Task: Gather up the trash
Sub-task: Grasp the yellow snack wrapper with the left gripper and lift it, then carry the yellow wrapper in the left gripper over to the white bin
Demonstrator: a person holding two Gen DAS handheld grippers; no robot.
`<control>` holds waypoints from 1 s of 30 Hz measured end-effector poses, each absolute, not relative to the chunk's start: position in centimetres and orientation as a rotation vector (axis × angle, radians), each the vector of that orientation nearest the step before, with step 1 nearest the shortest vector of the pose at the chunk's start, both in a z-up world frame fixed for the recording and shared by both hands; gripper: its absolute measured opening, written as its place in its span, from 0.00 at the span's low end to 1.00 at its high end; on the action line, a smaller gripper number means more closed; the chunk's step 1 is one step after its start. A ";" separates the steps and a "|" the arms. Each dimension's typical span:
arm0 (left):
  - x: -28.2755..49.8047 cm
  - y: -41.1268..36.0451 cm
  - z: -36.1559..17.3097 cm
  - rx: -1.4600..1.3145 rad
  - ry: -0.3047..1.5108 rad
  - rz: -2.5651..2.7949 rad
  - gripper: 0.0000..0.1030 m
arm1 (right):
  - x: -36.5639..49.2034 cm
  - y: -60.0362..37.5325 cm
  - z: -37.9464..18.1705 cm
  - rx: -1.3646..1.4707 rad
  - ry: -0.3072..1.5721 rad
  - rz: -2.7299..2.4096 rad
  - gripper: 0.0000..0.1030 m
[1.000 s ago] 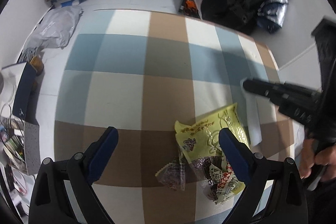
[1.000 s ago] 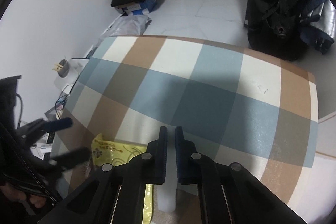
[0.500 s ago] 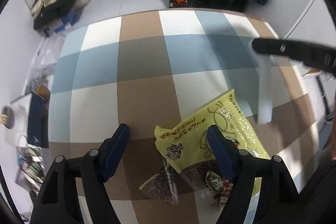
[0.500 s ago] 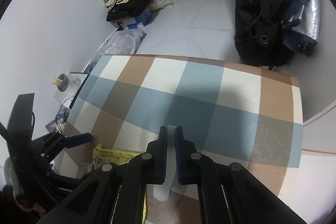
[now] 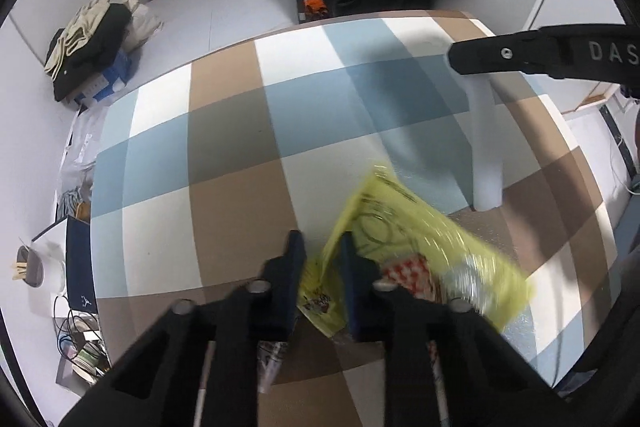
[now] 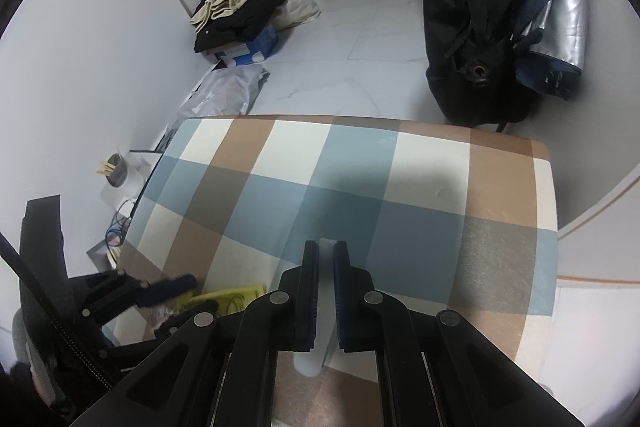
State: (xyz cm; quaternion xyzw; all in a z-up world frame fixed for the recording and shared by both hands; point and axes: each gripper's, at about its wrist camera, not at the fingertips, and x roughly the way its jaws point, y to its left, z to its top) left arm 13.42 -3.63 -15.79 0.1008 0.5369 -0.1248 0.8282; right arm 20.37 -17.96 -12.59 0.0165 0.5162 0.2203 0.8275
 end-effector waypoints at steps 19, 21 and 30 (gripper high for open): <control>13.7 -1.7 -11.5 0.011 1.039 -0.230 0.00 | 20.5 -18.7 -11.6 0.061 1.050 0.443 0.06; 13.8 -1.3 -11.2 0.003 1.016 -0.212 0.00 | 20.3 -18.7 -11.4 0.051 1.034 0.433 0.06; 13.8 0.5 -9.1 -0.051 0.927 -0.164 0.00 | 19.5 -19.1 -9.5 0.070 0.945 0.421 0.06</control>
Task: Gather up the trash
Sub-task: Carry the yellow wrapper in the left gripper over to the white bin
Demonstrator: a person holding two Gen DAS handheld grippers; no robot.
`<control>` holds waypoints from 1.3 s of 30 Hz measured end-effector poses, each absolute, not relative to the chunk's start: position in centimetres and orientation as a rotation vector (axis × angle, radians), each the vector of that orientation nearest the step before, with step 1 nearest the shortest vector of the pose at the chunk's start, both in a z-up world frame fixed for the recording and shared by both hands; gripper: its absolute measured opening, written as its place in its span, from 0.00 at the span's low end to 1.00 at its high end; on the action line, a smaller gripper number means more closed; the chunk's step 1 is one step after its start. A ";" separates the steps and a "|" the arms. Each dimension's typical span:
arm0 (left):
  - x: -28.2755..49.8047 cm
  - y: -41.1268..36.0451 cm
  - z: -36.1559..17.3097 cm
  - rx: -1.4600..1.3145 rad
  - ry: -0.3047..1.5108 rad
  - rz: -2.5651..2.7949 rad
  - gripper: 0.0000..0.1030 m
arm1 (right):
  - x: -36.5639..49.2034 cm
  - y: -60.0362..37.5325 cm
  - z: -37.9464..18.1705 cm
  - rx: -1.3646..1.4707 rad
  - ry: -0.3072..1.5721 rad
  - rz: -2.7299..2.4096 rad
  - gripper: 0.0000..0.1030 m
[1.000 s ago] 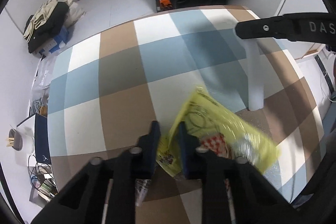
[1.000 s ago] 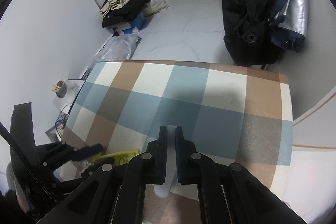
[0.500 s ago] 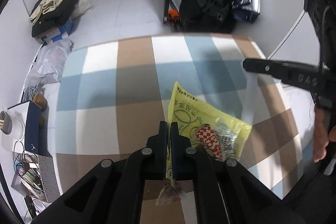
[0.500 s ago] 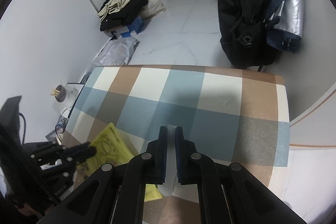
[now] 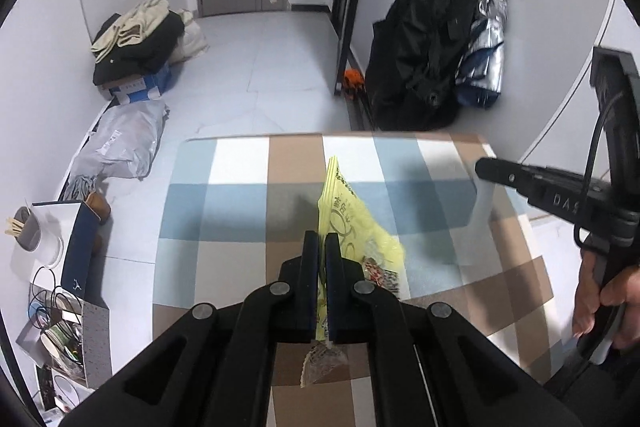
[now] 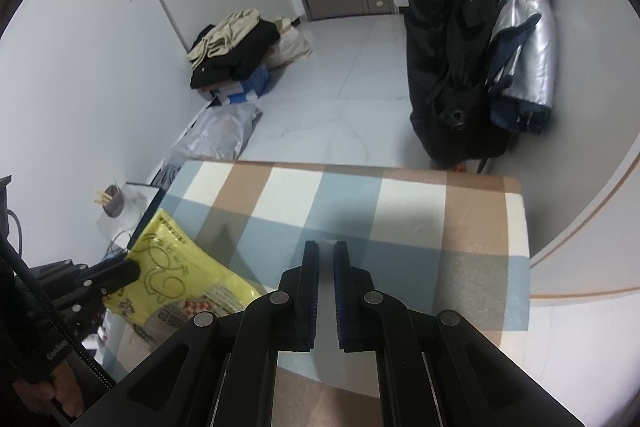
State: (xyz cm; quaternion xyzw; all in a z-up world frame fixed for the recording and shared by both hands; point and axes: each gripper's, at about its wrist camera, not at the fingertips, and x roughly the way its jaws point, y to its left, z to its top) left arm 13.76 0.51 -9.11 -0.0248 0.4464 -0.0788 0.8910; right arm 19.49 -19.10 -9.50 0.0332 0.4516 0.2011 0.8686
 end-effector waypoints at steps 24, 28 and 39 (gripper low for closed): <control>11.5 1.1 -6.7 -0.090 0.806 -0.127 0.00 | 16.9 -20.3 -8.2 0.153 0.896 0.426 0.06; 11.0 1.1 -6.5 -0.080 0.790 -0.126 0.00 | 15.7 -20.8 -7.8 0.166 0.884 0.421 0.06; 8.2 1.3 -4.3 -0.048 0.691 -0.106 0.00 | 9.5 -21.8 -6.7 0.215 0.830 0.392 0.06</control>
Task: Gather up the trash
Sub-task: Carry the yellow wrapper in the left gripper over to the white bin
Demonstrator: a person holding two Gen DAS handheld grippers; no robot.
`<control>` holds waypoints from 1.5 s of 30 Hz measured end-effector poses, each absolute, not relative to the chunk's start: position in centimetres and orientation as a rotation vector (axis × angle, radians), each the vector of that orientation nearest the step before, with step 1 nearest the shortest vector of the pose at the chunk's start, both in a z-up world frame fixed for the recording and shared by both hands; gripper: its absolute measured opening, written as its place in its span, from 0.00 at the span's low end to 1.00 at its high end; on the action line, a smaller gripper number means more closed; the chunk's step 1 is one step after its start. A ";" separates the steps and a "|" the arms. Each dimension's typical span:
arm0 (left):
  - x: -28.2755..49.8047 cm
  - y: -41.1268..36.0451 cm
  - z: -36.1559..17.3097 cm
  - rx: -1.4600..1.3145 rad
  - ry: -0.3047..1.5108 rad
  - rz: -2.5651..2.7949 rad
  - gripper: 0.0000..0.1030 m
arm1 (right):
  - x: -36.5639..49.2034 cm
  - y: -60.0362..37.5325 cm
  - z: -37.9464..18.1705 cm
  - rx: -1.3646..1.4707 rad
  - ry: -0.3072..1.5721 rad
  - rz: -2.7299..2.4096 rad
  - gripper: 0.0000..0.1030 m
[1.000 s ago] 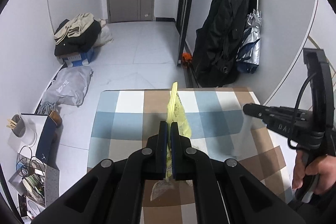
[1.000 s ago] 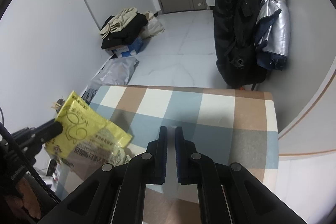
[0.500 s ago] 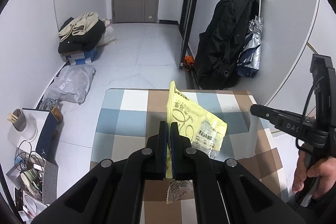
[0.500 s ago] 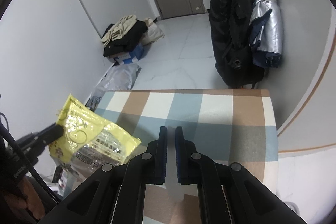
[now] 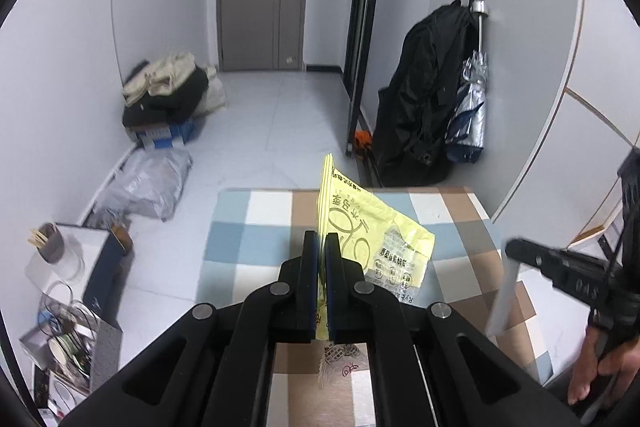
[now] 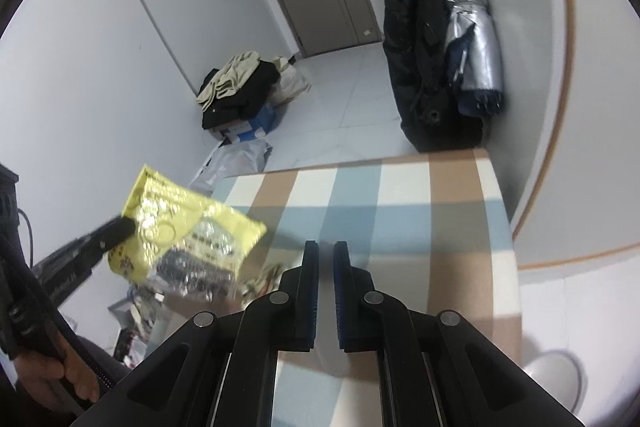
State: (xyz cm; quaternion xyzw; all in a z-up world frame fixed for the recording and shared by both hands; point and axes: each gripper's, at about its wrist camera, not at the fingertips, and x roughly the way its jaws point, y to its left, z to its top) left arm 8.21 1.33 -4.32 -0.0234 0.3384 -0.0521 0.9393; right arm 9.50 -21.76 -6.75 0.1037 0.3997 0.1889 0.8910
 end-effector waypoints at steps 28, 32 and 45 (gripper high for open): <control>3.4 -3.2 2.4 0.030 0.490 -0.173 0.00 | -1.4 -24.6 6.3 0.090 0.499 0.388 0.06; 3.4 -6.0 3.1 0.041 0.487 -0.230 0.00 | -2.7 -27.4 8.1 0.096 0.451 0.339 0.06; 3.2 -16.8 3.4 0.074 0.493 -0.469 0.00 | -6.5 -41.4 8.9 0.146 0.407 0.065 0.06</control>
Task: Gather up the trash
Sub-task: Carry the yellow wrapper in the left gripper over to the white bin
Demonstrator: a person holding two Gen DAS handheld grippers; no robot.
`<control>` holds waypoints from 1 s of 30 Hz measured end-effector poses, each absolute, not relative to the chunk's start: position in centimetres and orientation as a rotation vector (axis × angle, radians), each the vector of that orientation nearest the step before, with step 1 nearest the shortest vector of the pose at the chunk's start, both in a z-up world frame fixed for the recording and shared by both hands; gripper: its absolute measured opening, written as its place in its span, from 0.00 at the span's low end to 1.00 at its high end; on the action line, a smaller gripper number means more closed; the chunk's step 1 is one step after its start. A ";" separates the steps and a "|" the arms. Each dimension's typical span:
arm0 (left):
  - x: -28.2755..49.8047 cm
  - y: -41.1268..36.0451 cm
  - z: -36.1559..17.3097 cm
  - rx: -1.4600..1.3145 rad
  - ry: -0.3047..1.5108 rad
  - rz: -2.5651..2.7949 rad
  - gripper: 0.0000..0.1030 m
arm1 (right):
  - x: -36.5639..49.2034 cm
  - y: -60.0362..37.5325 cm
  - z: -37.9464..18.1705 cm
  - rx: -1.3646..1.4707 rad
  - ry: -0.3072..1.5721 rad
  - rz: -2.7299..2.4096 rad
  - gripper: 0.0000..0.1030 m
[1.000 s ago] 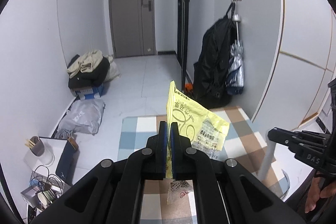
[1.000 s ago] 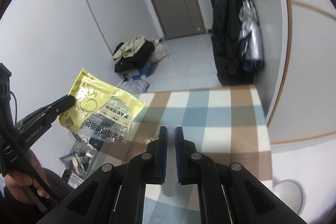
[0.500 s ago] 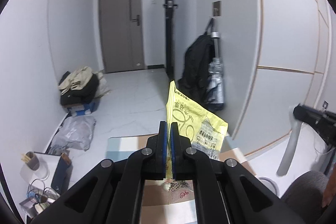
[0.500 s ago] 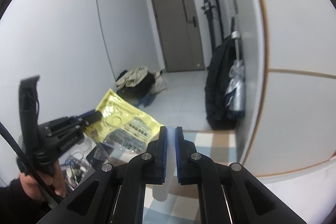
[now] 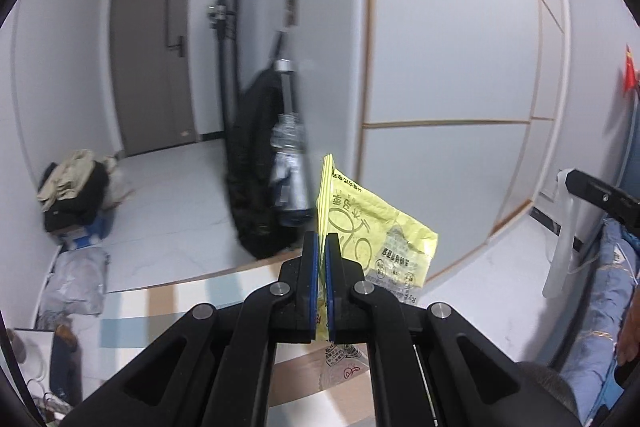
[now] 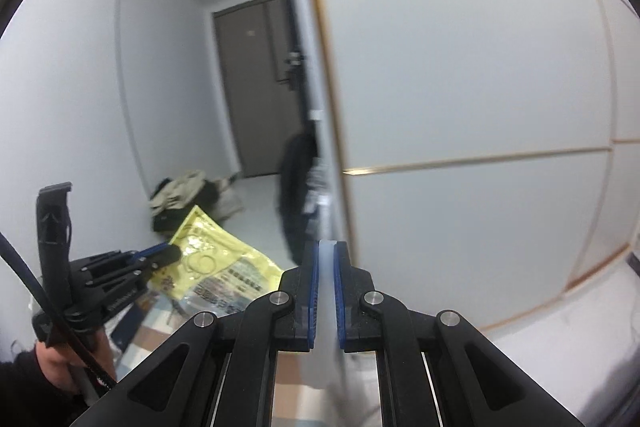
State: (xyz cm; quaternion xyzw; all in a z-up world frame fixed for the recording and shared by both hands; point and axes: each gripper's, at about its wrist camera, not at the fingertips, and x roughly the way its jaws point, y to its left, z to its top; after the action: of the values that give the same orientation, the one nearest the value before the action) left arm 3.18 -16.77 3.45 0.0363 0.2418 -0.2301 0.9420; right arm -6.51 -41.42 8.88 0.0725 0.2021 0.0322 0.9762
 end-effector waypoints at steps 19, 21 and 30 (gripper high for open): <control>4.8 -30.5 -8.9 0.364 0.882 -0.718 0.00 | -5.2 -55.9 -11.5 0.491 0.820 -0.137 0.07; 5.0 -31.5 -10.2 0.393 0.926 -0.727 0.00 | -4.4 -56.3 -13.8 0.512 0.869 -0.142 0.07; 6.4 -33.5 -13.4 0.439 1.061 -0.709 0.00 | -0.8 -55.0 -21.9 0.619 1.021 -0.067 0.11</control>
State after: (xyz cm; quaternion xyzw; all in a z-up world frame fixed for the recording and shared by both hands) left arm 6.37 -33.54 -13.41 0.2031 0.4913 -0.3281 0.7809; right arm -0.83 -55.01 -21.92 0.2913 0.4805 -0.0317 0.8266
